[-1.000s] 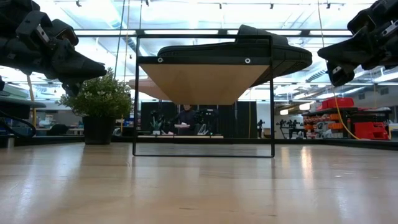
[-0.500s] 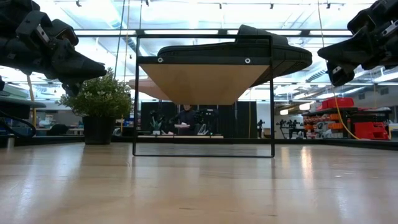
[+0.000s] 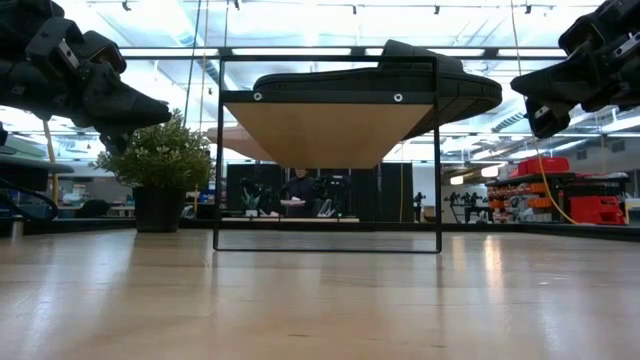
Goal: Pick and place slides into the shelf
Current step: Return to Home Position
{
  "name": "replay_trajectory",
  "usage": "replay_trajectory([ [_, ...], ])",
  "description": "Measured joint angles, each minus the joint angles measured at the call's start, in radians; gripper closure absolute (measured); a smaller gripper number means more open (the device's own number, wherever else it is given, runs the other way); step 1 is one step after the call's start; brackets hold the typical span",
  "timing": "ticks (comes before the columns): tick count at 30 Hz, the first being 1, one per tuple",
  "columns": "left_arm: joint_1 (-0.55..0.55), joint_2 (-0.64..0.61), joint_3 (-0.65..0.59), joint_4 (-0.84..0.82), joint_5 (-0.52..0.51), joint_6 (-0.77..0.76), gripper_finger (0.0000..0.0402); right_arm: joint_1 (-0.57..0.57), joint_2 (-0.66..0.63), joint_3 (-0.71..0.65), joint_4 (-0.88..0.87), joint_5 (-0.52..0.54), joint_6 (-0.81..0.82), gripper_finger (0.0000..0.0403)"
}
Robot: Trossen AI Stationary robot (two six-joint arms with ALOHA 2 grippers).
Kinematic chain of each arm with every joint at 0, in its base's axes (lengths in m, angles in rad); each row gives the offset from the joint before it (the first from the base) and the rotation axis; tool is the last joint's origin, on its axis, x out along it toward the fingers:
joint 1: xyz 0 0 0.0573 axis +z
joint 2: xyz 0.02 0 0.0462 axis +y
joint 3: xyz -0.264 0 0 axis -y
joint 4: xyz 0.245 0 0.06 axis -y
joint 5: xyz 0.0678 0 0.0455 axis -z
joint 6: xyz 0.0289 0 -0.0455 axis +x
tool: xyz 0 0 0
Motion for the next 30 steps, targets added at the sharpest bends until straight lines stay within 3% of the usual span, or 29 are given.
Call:
replay_trajectory([
  [30,0.000,0.000,0.000,0.000,0.000,0.000,0.0348,0.000,0.000,0.000,0.000,0.000,0.000,0.0392],
])
